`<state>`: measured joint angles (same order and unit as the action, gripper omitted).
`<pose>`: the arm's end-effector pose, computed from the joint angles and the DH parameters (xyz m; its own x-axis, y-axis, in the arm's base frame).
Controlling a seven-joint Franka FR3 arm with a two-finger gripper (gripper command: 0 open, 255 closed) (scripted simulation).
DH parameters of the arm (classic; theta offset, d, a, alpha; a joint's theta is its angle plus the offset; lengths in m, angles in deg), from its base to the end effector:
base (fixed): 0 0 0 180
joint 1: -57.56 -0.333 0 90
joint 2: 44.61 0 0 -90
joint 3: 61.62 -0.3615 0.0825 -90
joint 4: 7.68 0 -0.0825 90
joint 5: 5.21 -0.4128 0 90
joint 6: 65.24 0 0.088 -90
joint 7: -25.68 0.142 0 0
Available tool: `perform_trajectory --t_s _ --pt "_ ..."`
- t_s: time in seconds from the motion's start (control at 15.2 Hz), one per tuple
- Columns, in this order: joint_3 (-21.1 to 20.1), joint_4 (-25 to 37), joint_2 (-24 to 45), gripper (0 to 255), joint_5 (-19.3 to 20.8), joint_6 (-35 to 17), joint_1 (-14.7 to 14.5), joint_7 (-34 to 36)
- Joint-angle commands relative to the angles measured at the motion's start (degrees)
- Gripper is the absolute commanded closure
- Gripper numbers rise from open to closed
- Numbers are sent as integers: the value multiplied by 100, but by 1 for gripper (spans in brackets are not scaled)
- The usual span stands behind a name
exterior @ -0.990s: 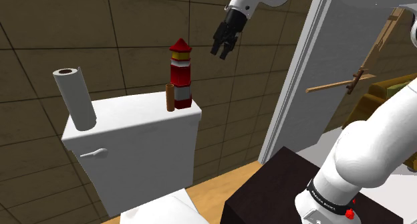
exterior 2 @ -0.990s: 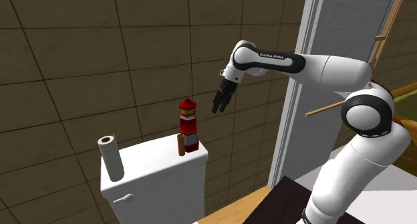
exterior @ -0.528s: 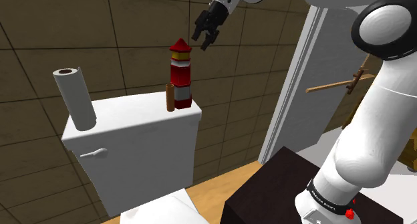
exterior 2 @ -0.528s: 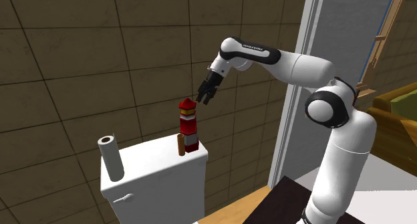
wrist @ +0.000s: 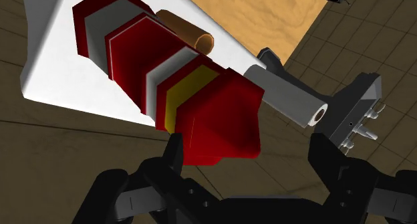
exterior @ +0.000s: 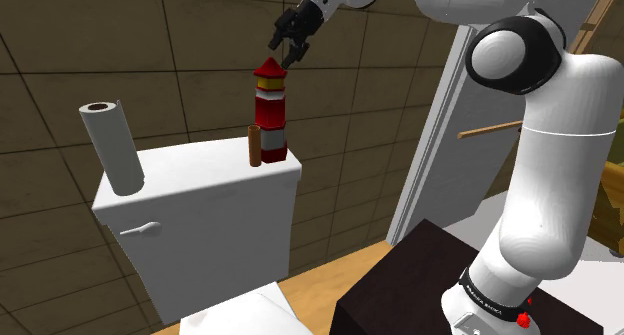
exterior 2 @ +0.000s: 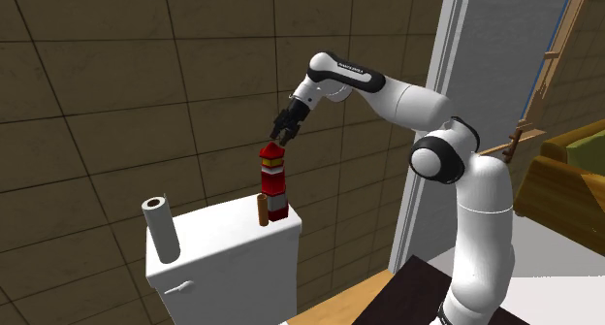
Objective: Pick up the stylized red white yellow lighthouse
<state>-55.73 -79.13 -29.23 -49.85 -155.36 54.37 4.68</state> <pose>0.6804 0.0793 0.6671 0.9282 0.2217 0.2987 0.3649 -0.6983 -0.6158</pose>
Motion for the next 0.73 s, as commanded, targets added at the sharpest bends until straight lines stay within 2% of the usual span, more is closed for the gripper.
perform_trajectory --t_s 0.0,0.2,0.33,0.4,0.66 --pt "-1 -192 -38 0 -9 -117 -11 -105" --pt "-3 -565 -123 0 -8 -344 -43 -286" --pt "-3 -566 -123 0 -7 -345 -43 -286" --pt "-5 -578 -126 255 -7 -354 -46 -290" --pt "-5 -577 -123 255 -7 -357 -47 -289"
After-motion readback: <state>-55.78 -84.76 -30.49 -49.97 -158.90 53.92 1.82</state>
